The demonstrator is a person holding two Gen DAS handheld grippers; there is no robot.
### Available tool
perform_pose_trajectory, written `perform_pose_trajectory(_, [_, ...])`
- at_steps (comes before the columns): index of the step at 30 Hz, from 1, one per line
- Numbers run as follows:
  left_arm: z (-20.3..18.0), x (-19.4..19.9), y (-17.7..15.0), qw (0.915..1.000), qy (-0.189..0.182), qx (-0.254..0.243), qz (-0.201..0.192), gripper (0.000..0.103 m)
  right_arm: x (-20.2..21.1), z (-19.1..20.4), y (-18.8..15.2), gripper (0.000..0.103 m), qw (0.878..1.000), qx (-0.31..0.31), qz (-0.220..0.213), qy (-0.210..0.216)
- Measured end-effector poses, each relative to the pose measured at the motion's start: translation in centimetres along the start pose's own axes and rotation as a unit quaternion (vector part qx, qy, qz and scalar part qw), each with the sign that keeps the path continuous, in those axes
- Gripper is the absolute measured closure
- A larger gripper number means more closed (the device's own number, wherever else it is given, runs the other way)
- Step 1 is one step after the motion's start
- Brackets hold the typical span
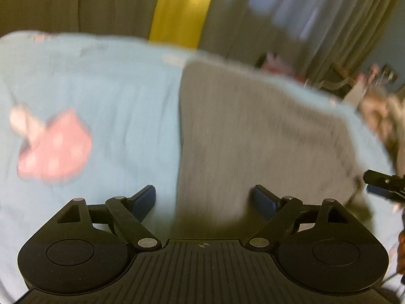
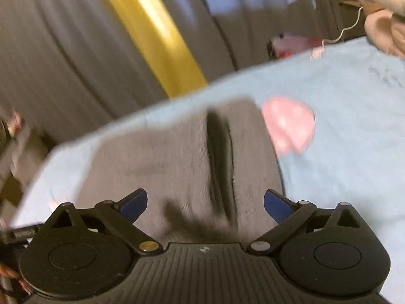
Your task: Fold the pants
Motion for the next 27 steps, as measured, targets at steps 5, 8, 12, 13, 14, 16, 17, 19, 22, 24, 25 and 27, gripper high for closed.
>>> perform_pose_trajectory(5, [0.2,1.3,-2.2,0.9982,0.049,-0.002,-0.035,0.006,0.4,1.1,-3.7,0.004,0.992,0.078,-0.011,-0.099])
perform_pose_trajectory(8, [0.2,2.2,-3.6,0.9982,0.055,0.010,-0.020,0.006,1.6,0.4,-4.8,0.004,0.993,0.047,0.001,-0.111])
perform_pose_trajectory(12, [0.1,2.4,-6.7,0.9969,0.071,0.027,0.021,0.006,0.4,-0.9,-7.9,0.004,0.989,-0.001,0.095,-0.115])
perform_pose_trajectory(13, [-0.3,2.7,-7.1,0.9963,0.082,0.021,0.019,0.006,0.3,-0.4,-8.7,0.004,0.986,0.024,0.093,-0.133])
perform_pose_trajectory(14, [-0.8,2.8,-7.3,0.9955,0.089,0.020,0.025,0.006,0.5,0.6,-9.1,0.004,0.983,0.052,0.091,-0.150])
perform_pose_trajectory(16, [-1.4,2.8,-7.8,0.9934,0.103,0.016,0.048,0.005,0.5,2.1,-9.6,0.004,0.979,0.068,0.102,-0.161])
perform_pose_trajectory(17, [-1.6,3.0,-8.0,0.9924,0.112,0.009,0.051,0.005,0.8,2.6,-10.0,0.004,0.980,0.066,0.092,-0.163])
perform_pose_trajectory(19, [-2.1,3.6,-8.5,0.9904,0.124,0.012,0.059,0.005,1.2,3.3,-11.0,0.004,0.983,0.068,0.083,-0.152])
perform_pose_trajectory(22, [-2.1,4.8,-9.2,0.9888,0.129,0.030,0.068,0.005,2.8,4.8,-11.6,0.004,0.981,0.091,0.073,-0.153])
perform_pose_trajectory(24, [-1.5,6.2,-9.7,0.9885,0.129,0.041,0.068,0.004,4.0,5.6,-12.1,0.004,0.984,0.097,0.061,-0.140])
perform_pose_trajectory(25, [-1.5,7.0,-10.0,0.9890,0.125,0.047,0.064,0.004,4.8,5.8,-12.4,0.004,0.985,0.095,0.053,-0.137])
perform_pose_trajectory(27, [-1.8,8.8,-10.7,0.9909,0.113,0.056,0.046,0.003,6.4,6.3,-13.3,0.004,0.985,0.086,0.042,-0.140])
Point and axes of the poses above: each gripper's, at about its wrist camera, not at the fingertips, and x roughly against the way its jaws point, z to its left, y to its top, the point moved 2 cm from there along -x, roughly the way its jaws point, and after that the axes turned 1 degree about y, right-handed, at the moved point
